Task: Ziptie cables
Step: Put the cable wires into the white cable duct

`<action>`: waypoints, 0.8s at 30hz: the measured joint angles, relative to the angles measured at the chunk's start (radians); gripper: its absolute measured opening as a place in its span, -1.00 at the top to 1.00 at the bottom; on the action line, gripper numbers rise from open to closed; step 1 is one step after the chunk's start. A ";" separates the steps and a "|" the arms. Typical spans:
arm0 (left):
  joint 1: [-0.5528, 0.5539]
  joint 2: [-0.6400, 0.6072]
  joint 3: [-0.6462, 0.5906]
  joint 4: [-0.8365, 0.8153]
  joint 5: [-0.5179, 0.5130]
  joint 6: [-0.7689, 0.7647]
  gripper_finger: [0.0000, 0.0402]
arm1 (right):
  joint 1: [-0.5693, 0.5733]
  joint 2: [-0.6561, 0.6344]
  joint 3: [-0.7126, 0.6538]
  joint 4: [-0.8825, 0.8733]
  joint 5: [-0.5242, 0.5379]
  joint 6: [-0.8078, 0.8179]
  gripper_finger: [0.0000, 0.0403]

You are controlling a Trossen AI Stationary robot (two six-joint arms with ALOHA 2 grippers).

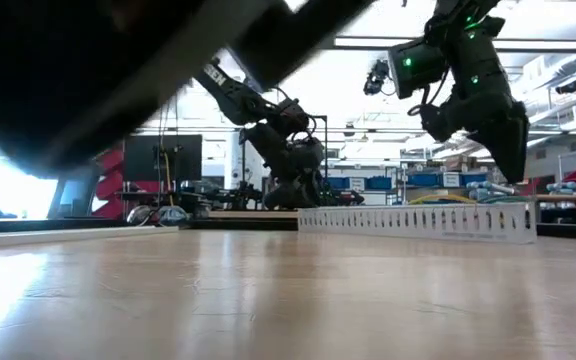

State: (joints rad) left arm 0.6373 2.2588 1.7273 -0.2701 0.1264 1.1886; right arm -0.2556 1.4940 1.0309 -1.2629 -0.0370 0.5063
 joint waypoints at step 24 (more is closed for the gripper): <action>0.011 -0.158 0.138 -0.664 0.454 -0.204 0.21 | 0.117 -0.050 0.001 0.134 0.331 0.065 0.62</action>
State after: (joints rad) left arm 0.6482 2.1010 1.8656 -0.9346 0.5808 0.9842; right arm -0.1386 1.4437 1.0321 -1.1288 0.2937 0.5718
